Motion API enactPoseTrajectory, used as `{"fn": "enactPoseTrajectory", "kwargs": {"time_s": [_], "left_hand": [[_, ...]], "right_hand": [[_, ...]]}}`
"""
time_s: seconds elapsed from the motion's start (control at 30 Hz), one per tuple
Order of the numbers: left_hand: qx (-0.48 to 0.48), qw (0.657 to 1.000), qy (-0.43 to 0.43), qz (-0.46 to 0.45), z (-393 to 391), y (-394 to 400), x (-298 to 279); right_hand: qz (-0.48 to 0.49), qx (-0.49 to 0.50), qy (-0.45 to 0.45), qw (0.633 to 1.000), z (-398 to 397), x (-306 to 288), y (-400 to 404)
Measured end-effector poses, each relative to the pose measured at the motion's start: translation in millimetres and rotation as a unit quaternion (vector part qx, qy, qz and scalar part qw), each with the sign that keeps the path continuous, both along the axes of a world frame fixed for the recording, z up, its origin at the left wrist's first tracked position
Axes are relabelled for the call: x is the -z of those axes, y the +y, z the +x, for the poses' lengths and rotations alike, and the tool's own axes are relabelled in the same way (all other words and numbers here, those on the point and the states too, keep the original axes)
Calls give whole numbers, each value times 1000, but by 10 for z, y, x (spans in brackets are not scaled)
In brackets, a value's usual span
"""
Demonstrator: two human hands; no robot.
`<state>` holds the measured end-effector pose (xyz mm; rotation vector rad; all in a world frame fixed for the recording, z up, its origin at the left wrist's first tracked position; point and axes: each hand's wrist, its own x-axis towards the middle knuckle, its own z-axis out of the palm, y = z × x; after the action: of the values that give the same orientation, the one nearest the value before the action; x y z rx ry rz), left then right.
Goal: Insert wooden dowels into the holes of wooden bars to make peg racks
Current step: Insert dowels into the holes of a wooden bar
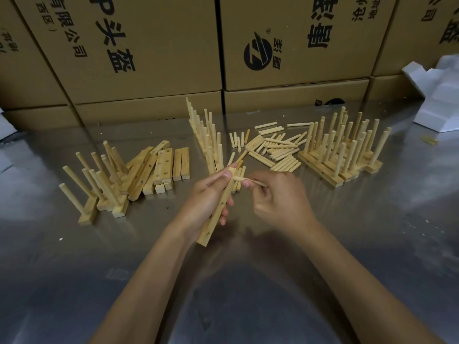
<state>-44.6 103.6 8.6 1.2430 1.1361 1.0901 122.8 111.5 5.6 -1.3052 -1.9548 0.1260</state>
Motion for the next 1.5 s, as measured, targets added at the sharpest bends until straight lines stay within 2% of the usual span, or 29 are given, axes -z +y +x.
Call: {"fn": "enactPoseTrajectory", "kwargs": {"time_s": [0.2, 0.37, 0.47, 0.67, 0.73, 0.8, 0.87, 0.9, 0.97, 1.03, 1.1, 1.27, 1.4, 1.5], "left_hand": [[8, 999, 30, 8, -1, 23, -25], [32, 995, 90, -15, -33, 51, -12], [14, 995, 69, -65, -26, 75, 3], [43, 985, -33, -161, -68, 109, 11], [28, 982, -71, -175, -131, 118, 0], [11, 976, -115, -187, -206, 132, -12], [-3, 969, -152, -193, -290, 145, -23], [-10, 967, -164, -196, -325, 147, -23], [-18, 964, -179, -198, -364, 152, -28], [-16, 963, -185, -196, -387, 155, -38], [-9, 962, -189, -196, -395, 158, -38], [2, 959, -193, -205, -397, 156, -13], [-6, 957, -200, -211, -384, 160, 10], [-7, 950, -224, -216, -364, 148, 18]], "right_hand": [[-120, -16, 194, 973, -73, 52, 20], [-234, -24, 278, 931, -24, -38, 63], [-278, -33, 301, 912, 23, -94, 60], [-348, -162, 375, 844, 96, -184, 30], [-359, -150, 359, 848, 93, -110, 72], [-329, -85, 303, 890, 60, 31, 121], [-237, -27, 161, 958, 32, 208, 198], [-198, -18, 65, 978, 19, 284, 239], [-153, -8, -84, 985, -7, 370, 304], [-132, -5, -144, 981, -19, 422, 359], [-108, -5, -149, 983, -12, 462, 371], [-75, 48, -52, 995, -11, 437, 319], [-86, 70, -148, 983, -45, 410, 282], [-93, 100, -126, 983, -48, 382, 250]]}}
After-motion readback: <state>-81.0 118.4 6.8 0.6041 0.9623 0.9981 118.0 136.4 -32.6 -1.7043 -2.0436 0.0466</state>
